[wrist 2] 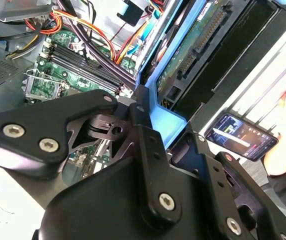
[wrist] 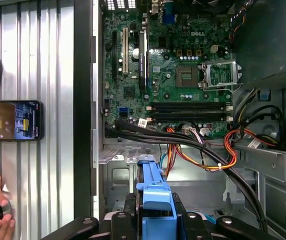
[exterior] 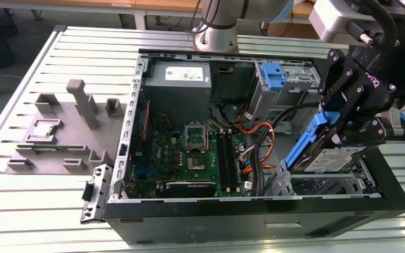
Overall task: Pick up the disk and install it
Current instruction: 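Insert the disk into the insertion slot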
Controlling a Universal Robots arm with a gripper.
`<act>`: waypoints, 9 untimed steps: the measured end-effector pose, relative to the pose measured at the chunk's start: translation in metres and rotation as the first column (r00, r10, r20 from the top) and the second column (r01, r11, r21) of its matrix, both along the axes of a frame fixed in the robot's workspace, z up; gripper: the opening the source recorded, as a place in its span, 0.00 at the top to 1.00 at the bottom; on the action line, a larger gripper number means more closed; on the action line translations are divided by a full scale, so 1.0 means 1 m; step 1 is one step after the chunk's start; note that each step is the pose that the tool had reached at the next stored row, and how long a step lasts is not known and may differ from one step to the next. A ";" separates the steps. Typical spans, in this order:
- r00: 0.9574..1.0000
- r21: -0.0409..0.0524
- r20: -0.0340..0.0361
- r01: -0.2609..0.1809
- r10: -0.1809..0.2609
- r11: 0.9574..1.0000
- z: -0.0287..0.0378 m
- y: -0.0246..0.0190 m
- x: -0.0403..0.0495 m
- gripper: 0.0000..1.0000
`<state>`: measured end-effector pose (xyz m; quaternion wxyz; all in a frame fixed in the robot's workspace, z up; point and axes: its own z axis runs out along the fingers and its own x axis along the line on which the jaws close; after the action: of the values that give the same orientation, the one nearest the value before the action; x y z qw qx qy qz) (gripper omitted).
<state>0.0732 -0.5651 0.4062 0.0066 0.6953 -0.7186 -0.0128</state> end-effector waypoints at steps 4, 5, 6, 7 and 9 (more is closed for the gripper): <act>1.000 0.000 0.000 0.000 0.000 1.000 0.0000 0.0000 0.0000 0.63; 1.000 0.000 0.000 0.000 0.000 1.000 0.0000 0.0000 0.0000 0.63; 1.000 0.000 0.000 0.000 0.000 1.000 -0.0001 0.0000 0.0000 0.63; 1.000 0.000 0.000 0.000 0.000 1.000 -0.0001 0.0000 0.0000 0.63; 1.000 0.000 0.000 0.000 0.000 1.000 0.0000 0.0000 0.0000 0.62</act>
<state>0.0732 -0.5651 0.4062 0.0066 0.6952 -0.7186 -0.0128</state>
